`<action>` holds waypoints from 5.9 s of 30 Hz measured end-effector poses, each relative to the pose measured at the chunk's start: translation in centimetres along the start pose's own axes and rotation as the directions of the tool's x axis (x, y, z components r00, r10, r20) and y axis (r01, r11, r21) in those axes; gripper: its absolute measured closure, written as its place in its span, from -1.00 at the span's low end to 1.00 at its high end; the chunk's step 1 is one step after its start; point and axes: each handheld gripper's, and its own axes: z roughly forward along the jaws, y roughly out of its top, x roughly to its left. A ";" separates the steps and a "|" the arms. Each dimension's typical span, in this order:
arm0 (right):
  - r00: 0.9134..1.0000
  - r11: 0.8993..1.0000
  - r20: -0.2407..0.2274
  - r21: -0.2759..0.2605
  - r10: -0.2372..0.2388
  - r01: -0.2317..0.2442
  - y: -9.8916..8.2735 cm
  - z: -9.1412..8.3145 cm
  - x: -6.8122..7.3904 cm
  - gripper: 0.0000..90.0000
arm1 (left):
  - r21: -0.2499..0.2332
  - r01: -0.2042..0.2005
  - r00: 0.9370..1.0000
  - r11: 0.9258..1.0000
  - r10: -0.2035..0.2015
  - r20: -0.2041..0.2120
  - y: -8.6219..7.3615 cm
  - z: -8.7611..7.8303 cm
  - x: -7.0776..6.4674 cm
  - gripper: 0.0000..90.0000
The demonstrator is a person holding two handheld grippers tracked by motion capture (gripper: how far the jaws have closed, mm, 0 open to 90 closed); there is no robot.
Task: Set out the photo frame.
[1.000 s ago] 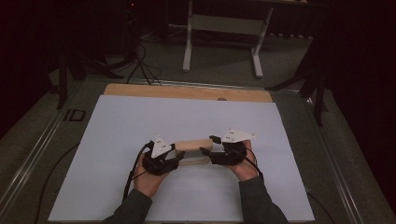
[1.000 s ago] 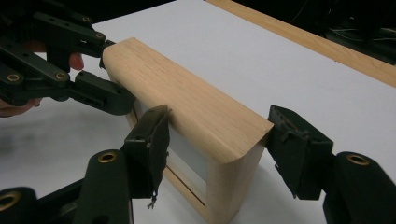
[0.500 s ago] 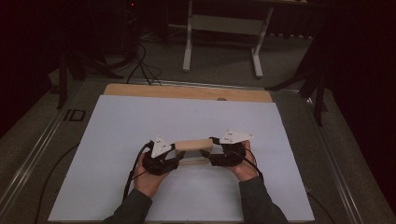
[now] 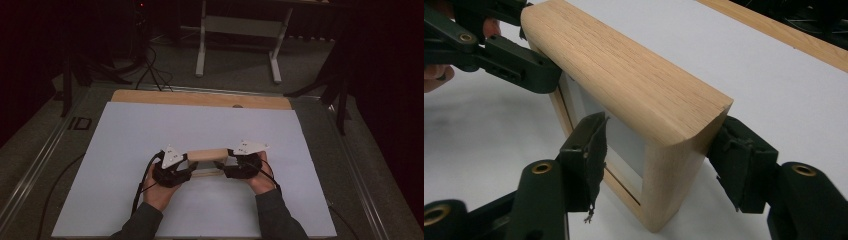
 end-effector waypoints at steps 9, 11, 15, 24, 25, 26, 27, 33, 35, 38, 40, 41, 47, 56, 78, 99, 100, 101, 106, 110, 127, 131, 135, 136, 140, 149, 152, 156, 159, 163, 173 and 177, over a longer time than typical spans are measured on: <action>1.000 1.000 0.008 -0.014 -0.009 0.009 0.0 -0.1 -0.1 0.00 | -0.002 0.005 1.000 1.000 -0.005 0.002 0.0 0.1 0.1 0.19; 1.000 1.000 0.009 -0.014 -0.010 0.011 0.0 -0.1 -0.2 0.01 | 0.000 0.004 1.000 1.000 -0.004 0.004 0.0 0.1 0.1 0.19; 1.000 1.000 0.023 -0.012 -0.021 0.021 0.1 -0.2 -0.1 0.06 | -0.003 0.006 1.000 1.000 -0.006 0.010 0.1 0.1 0.2 0.19; 0.999 0.999 0.038 -0.008 -0.035 0.035 0.1 -0.1 0.1 0.07 | -0.017 -0.001 1.000 1.000 0.001 0.022 0.3 0.0 0.5 0.18; 0.998 0.999 0.040 -0.007 -0.038 0.038 0.1 -0.1 0.1 0.07 | -0.015 -0.004 1.000 1.000 0.005 0.021 0.3 0.0 0.5 0.18; 0.998 0.999 0.040 -0.006 -0.039 0.040 0.1 -0.1 0.1 0.08 | -0.015 -0.004 1.000 1.000 0.005 0.021 0.3 0.0 0.5 0.18; 0.998 0.999 0.040 -0.006 -0.039 0.040 0.1 -0.1 0.1 0.08 | -0.016 -0.004 1.000 1.000 0.004 0.019 0.4 0.0 0.5 0.18; 0.998 0.999 0.049 -0.010 -0.043 0.043 0.3 -0.1 0.3 0.08 | -0.015 -0.007 1.000 1.000 0.008 0.020 0.4 0.0 0.7 0.19; 0.998 0.999 0.051 -0.012 -0.042 0.043 0.3 0.0 0.3 0.08 | -0.016 -0.007 1.000 1.000 0.007 0.021 0.4 0.0 0.8 0.19; 0.998 0.999 0.053 -0.011 -0.043 0.043 0.4 0.1 0.3 0.08 | -0.016 -0.003 1.000 1.000 0.003 0.028 0.5 0.0 1.1 0.20; 0.998 0.999 0.056 -0.013 -0.043 0.044 0.6 0.2 0.3 0.08 | -0.017 -0.008 1.000 1.000 0.009 0.027 0.5 0.0 1.3 0.20; 0.997 0.999 0.055 -0.012 -0.045 0.045 0.6 0.2 0.3 0.08 | -0.017 -0.012 1.000 1.000 0.012 0.027 0.5 0.0 1.3 0.20; 0.997 0.999 0.063 -0.002 -0.047 0.048 0.7 0.5 0.4 0.08 | -0.015 -0.036 0.999 0.999 0.037 0.022 0.5 0.0 1.6 0.20; 0.996 0.999 0.081 0.009 -0.045 0.044 1.0 1.0 0.4 0.08 | -0.026 -0.052 0.998 0.998 0.053 0.024 0.6 0.3 2.3 0.20; 0.991 1.000 0.136 -0.001 -0.016 0.016 2.0 3.0 -0.3 0.03 | -0.034 -0.060 0.998 0.998 0.060 -0.015 1.4 1.4 4.0 0.17; 0.990 1.000 0.143 -0.001 0.008 -0.008 2.7 4.1 -1.2 0.01 | -0.040 -0.014 1.000 0.999 0.014 -0.016 1.8 2.3 5.3 0.14; 0.990 1.000 0.144 0.000 0.008 -0.008 2.7 4.1 -1.2 0.01 | -0.041 -0.011 1.000 0.999 0.011 -0.016 1.8 2.4 5.3 0.14; 0.990 1.000 0.144 0.000 0.012 -0.012 2.7 4.1 -1.2 0.01 | -0.043 -0.011 1.000 0.999 0.010 -0.017 1.8 2.5 5.3 0.14; 0.990 1.000 0.140 -0.008 0.019 -0.018 2.7 4.1 -1.5 0.01 | -0.044 -0.013 1.000 0.999 0.012 -0.018 1.9 2.6 5.3 0.12; 0.990 1.000 0.140 -0.008 0.025 -0.024 2.7 4.2 -1.5 0.02 | -0.048 0.000 1.000 0.999 -0.001 -0.017 1.9 2.8 5.4 0.10; 0.988 0.997 0.149 0.047 0.047 -0.054 1.5 5.3 -1.6 0.01 | -0.025 0.013 1.000 1.000 -0.014 -0.027 1.4 3.9 5.7 0.05; 0.987 0.997 0.155 0.054 0.050 -0.059 1.4 5.4 -1.7 0.01 | -0.009 0.018 0.999 1.000 -0.019 -0.029 1.2 4.2 5.8 0.05; 0.986 0.996 0.157 0.058 0.053 -0.063 1.3 5.5 -1.8 -0.01 | 0.004 0.018 0.999 1.000 -0.018 -0.027 1.0 4.5 5.9 0.05; 0.986 0.996 0.159 0.061 0.054 -0.064 1.3 5.5 -1.8 -0.01 | 0.003 0.024 0.999 1.000 -0.024 -0.023 1.0 4.6 6.0 0.05; 0.984 0.995 0.164 0.065 0.063 -0.075 1.2 5.7 -1.8 -0.03 | 0.008 0.038 0.999 0.999 -0.038 -0.013 0.8 4.8 6.2 0.04; 0.985 0.994 0.159 0.067 0.071 -0.082 1.2 5.8 -1.8 -0.09 | 0.047 0.059 0.998 0.997 -0.058 -0.005 0.6 5.3 6.2 -0.06; 0.985 0.994 0.154 0.065 0.076 -0.087 1.2 5.8 -1.8 -0.13 | 0.046 0.061 0.998 0.997 -0.060 -0.011 0.6 5.3 6.2 -0.09; 0.986 0.995 0.151 0.058 0.077 -0.086 1.2 5.6 -1.8 -0.17 | 0.041 0.071 0.997 0.997 -0.071 -0.016 0.7 5.0 6.3 -0.12; 0.986 0.994 0.147 0.053 0.082 -0.091 1.1 5.5 -1.8 -0.19 | 0.026 0.078 0.997 0.997 -0.077 -0.022 0.8 4.5 6.3 -0.12; 0.986 0.995 0.144 0.039 0.085 -0.092 1.2 5.1 -1.7 -0.22 | -0.011 0.095 0.995 0.995 -0.096 -0.028 0.9 3.5 6.4 -0.12; 0.988 0.997 0.136 -0.005 0.076 -0.076 1.9 3.2 -1.4 -0.24 | -0.061 0.083 0.996 0.995 -0.086 -0.037 0.9 0.5 6.6 -0.12; 0.988 0.998 0.140 -0.019 0.065 -0.063 1.9 2.3 -1.3 -0.25 | -0.081 0.077 0.996 0.994 -0.081 -0.040 0.8 -0.7 6.7 -0.12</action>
